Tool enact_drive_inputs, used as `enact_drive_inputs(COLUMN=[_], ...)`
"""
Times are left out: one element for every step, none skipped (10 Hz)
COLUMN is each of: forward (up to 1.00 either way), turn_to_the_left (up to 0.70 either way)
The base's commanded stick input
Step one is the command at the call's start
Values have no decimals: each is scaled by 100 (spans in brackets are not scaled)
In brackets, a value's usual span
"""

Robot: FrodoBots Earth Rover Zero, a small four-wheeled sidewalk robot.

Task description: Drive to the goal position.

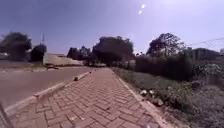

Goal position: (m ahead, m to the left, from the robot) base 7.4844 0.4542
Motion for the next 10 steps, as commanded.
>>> enact_drive_inputs(forward=[30,30,30,30,30,30,30,30,30,30], turn_to_the_left=[0,0,0,0,0,0,0,0,0,0])
